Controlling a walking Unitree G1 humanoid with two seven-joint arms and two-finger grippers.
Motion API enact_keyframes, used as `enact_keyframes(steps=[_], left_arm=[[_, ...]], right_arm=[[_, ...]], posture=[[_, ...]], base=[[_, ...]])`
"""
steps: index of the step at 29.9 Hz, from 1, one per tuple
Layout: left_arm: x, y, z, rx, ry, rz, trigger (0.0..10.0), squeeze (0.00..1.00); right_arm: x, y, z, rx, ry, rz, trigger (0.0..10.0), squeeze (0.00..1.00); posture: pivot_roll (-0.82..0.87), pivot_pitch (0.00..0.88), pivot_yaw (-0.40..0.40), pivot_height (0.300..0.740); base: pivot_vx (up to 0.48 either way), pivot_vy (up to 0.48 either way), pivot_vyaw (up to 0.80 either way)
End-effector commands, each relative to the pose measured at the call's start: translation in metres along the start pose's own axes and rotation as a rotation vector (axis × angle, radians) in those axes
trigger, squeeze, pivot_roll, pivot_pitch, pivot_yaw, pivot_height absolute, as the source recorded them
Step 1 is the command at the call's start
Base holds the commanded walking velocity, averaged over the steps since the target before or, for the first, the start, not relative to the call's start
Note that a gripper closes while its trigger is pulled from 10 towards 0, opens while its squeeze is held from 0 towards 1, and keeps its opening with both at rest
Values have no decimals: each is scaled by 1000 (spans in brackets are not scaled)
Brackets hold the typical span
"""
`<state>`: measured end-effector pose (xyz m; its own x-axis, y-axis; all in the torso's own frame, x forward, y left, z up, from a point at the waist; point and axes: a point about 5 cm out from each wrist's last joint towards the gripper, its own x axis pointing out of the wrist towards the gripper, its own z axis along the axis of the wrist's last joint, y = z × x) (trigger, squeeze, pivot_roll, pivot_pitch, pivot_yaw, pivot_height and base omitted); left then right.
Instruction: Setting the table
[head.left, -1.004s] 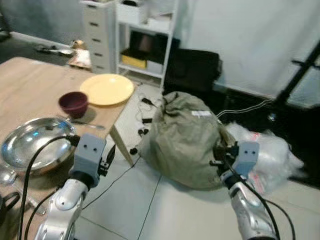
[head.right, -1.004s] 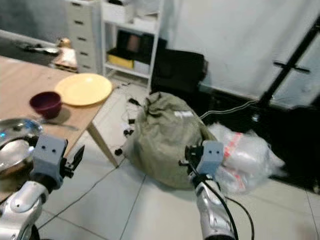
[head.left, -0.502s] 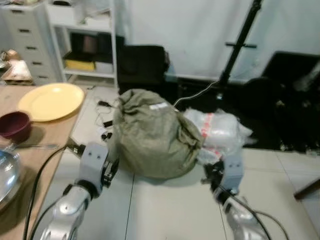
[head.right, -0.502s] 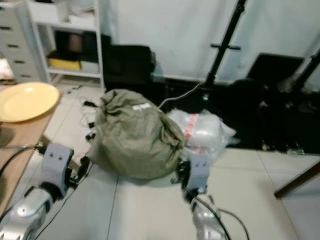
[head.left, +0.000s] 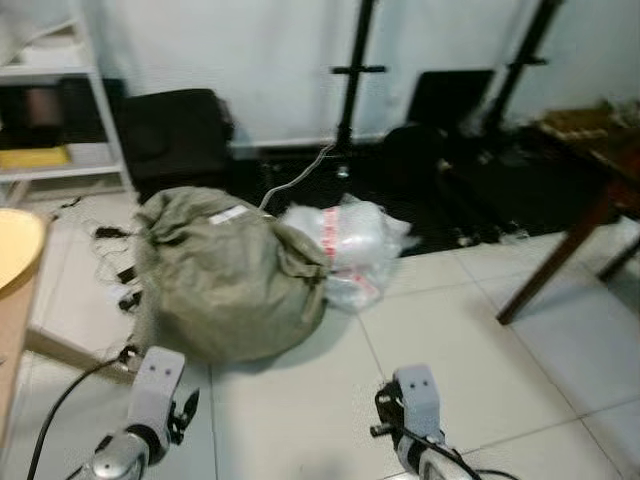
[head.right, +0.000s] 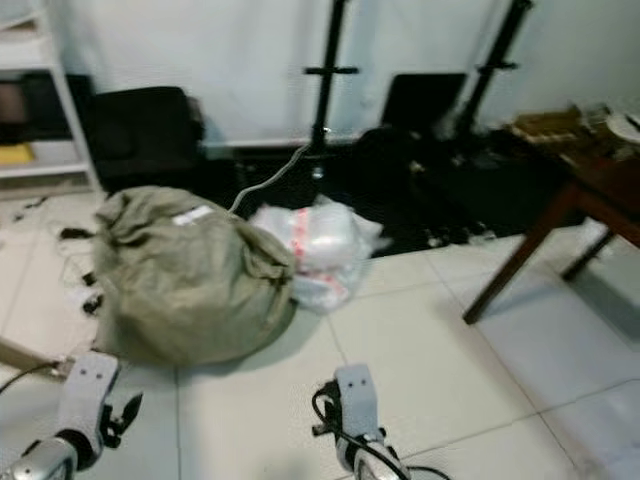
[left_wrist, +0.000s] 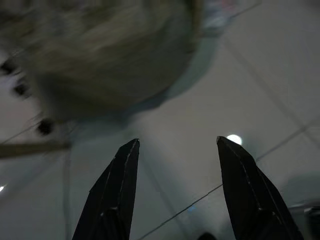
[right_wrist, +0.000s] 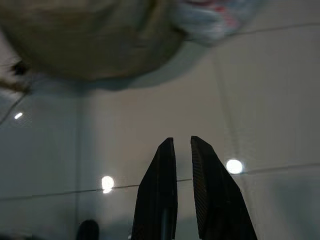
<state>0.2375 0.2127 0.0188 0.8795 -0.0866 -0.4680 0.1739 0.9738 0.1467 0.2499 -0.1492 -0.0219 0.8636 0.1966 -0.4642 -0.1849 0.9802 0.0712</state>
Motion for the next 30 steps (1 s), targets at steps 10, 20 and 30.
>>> enact_keyframes(steps=[10, 20, 30], left_arm=[[7, -1, -9, -22, 0, 0, 10000, 0], [10, -2, -11, -17, -14, 7, 10000, 0], [12, -2, -11, -7, -23, 4, 10000, 0]], right_arm=[[-2, -8, -8, 27, 9, -59, 10000, 0], [0, -10, -5, 23, -4, -69, 10000, 0], [1, -12, -3, 20, -15, -85, 10000, 0]], posture=[[44, 43, 33, 740], [43, 42, 31, 740], [40, 34, 34, 740]], base=[[0, 0, -784], [0, 0, -782], [0, 0, -784]])
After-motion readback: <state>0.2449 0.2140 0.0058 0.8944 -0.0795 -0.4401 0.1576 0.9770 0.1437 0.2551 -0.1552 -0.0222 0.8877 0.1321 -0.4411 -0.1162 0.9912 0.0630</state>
